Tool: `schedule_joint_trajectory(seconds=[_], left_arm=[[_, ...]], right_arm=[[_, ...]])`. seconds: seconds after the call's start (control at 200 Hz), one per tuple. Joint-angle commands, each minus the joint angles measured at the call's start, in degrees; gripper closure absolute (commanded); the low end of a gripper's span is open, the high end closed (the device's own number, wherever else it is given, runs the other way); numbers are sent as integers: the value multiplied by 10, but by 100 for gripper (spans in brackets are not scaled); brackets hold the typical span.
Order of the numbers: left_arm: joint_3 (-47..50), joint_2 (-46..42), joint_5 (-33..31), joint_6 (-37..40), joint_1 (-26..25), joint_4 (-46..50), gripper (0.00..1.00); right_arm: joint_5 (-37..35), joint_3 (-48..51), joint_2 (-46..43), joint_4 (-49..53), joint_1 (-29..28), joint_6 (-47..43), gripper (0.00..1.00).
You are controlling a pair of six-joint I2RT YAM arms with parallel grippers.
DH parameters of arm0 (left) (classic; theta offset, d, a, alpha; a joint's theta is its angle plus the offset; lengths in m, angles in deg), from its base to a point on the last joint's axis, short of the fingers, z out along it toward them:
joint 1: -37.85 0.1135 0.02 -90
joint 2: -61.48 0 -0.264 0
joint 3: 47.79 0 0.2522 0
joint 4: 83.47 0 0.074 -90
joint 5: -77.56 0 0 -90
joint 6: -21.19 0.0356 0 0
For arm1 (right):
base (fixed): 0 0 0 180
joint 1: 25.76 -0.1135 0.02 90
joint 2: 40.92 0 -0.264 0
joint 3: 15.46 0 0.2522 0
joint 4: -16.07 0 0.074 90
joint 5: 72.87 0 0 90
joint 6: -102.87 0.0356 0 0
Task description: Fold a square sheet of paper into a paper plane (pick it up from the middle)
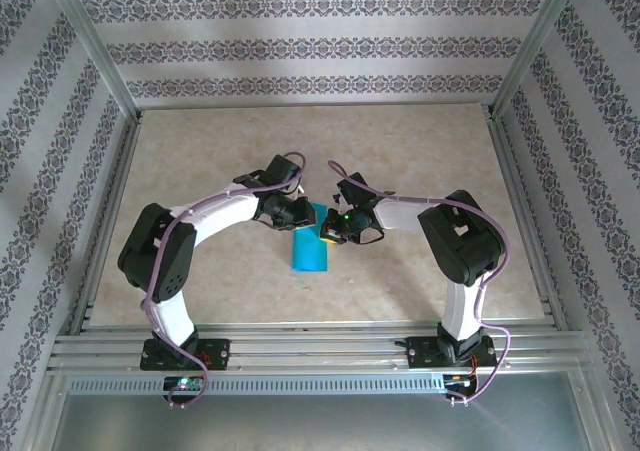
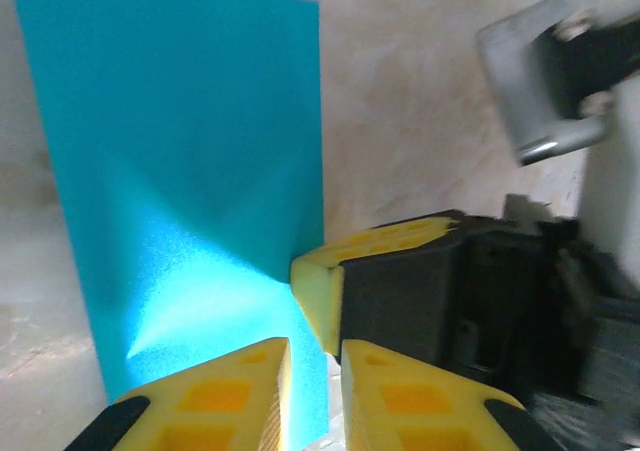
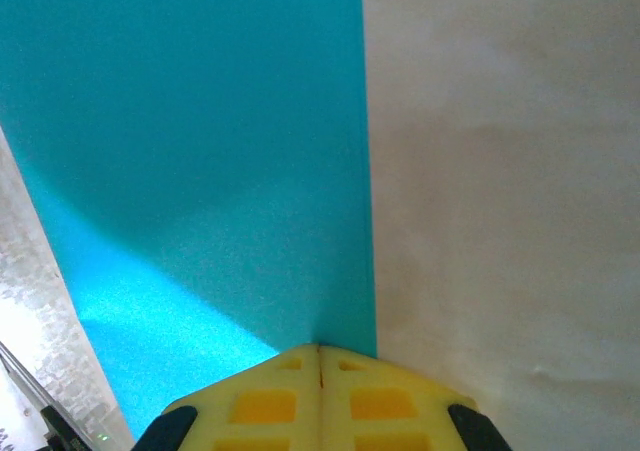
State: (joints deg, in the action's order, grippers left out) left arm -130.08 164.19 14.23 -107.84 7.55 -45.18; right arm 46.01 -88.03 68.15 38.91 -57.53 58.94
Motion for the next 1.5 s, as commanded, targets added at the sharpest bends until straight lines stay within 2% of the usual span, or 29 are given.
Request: schedule_joint_trajectory(seconds=[0.0,0.125,0.4,0.729,1.004,1.104,1.299,1.499], left_arm=[[6,24,27,0,5,-12,84],[12,37,-1,29,8,16,88],[61,45,12,43,40,-16,89],[93,55,-8,68,65,-14,89],[91,-6,-44,97,91,40,89],[94,-29,-11,74,90,21,88],[130,-38,73,-29,61,-126,88],[156,-8,85,-63,36,-171,88]], right_arm=[[-90,21,62,71,-6,-6,94],[-90,23,65,68,-6,-9,94],[-95,21,78,82,-5,-18,94],[-118,18,80,116,-6,-30,94],[-135,13,72,136,-6,-42,95],[-137,8,71,140,-6,-49,95],[-137,3,73,144,-5,-56,95],[-133,4,76,144,-6,-53,94]])
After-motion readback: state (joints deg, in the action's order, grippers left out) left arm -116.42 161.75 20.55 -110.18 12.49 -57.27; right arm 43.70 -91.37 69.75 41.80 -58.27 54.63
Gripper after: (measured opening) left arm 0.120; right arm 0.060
